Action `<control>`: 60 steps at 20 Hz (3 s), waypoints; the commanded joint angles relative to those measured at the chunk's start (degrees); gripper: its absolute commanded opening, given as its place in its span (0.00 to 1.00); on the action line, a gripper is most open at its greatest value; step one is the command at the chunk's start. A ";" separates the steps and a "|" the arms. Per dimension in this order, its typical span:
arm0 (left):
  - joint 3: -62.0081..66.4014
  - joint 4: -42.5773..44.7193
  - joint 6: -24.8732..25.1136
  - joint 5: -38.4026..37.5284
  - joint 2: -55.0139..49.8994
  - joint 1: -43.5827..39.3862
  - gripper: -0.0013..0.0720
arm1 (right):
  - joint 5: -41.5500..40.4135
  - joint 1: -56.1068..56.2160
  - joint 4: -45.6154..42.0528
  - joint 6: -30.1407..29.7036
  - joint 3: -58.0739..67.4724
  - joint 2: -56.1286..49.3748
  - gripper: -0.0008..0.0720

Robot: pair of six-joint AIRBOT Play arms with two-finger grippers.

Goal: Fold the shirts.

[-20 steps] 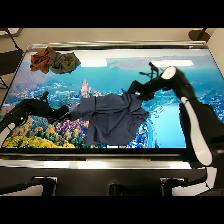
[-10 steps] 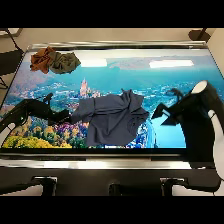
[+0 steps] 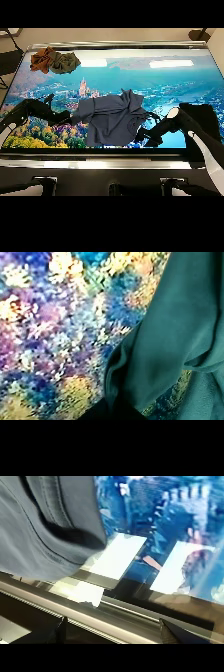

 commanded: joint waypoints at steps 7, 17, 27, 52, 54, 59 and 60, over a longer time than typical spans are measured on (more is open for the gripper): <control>-0.02 -0.02 0.04 0.92 -0.02 -0.07 0.06 | -13.75 7.34 4.96 5.86 -0.96 -3.41 0.73; 0.00 -0.02 4.55 5.60 0.04 1.31 0.06 | -11.65 -2.08 -17.62 10.95 20.13 0.13 0.06; -0.15 -0.22 9.90 14.80 -0.02 -3.85 0.06 | -8.76 -12.07 -14.16 14.84 27.78 -0.07 0.78; 0.37 -1.18 9.99 12.50 1.57 -5.05 0.05 | -24.37 11.04 4.07 2.99 5.07 0.26 0.06; 3.15 -3.26 12.41 10.99 5.49 -5.05 0.05 | -21.40 11.04 -10.14 3.06 11.80 5.60 0.06; 23.58 -4.11 10.29 -2.78 22.91 -4.81 0.05 | -26.21 11.04 -44.28 6.93 36.00 23.91 0.06; 28.68 -4.11 8.63 -8.24 26.67 -4.81 0.05 | -29.49 11.04 -46.27 8.28 41.00 27.50 0.06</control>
